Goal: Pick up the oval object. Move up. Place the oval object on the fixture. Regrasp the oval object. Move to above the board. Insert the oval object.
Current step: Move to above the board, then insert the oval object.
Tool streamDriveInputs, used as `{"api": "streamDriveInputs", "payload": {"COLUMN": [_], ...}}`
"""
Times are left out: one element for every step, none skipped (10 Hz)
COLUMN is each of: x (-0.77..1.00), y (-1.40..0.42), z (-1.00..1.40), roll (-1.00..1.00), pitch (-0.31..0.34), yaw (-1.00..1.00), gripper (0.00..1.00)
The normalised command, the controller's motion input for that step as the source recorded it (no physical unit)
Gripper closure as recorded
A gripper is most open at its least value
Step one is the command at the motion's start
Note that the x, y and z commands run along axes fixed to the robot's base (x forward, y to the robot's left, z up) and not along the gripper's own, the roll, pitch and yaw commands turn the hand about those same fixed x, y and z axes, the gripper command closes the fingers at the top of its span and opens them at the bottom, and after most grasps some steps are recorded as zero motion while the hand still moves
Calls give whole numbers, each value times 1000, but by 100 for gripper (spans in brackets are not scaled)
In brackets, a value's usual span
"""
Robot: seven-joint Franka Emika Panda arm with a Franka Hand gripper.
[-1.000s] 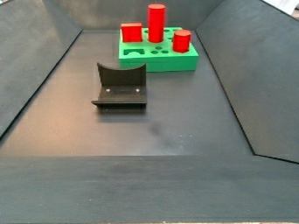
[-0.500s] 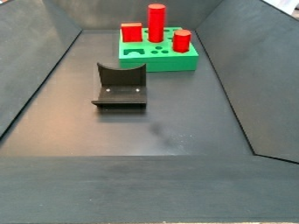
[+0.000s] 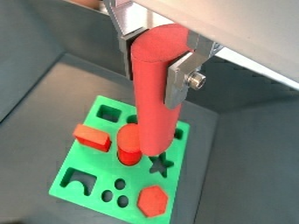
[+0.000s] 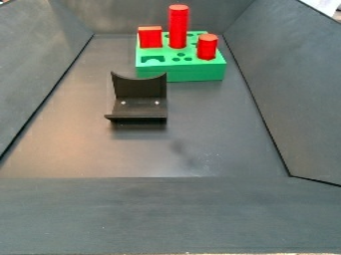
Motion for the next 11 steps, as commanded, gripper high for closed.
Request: {"api": "streamDriveInputs", "payload": {"x": [-60, -64, -59, -56, -34, 0, 94, 14, 9, 29, 0], "y": [16, 15, 16, 14, 11, -17, -191, -206, -160, -106, -103], "z": [-2, -2, -4, -3, -2, 0, -123, -126, -100, -120, -123], "roll": [-193, -177, -112, -80, -42, 0, 0, -83, -166, -199, -189], "pitch": [-274, -335, -273, -228, -144, 0, -14, -167, -233, -244, -230], "yaw": [1000, 1000, 676, 507, 262, 0, -97, -443, -646, -749, -791], "gripper": [100, 100, 100, 100, 100, 100, 100, 100, 100, 100, 100]}}
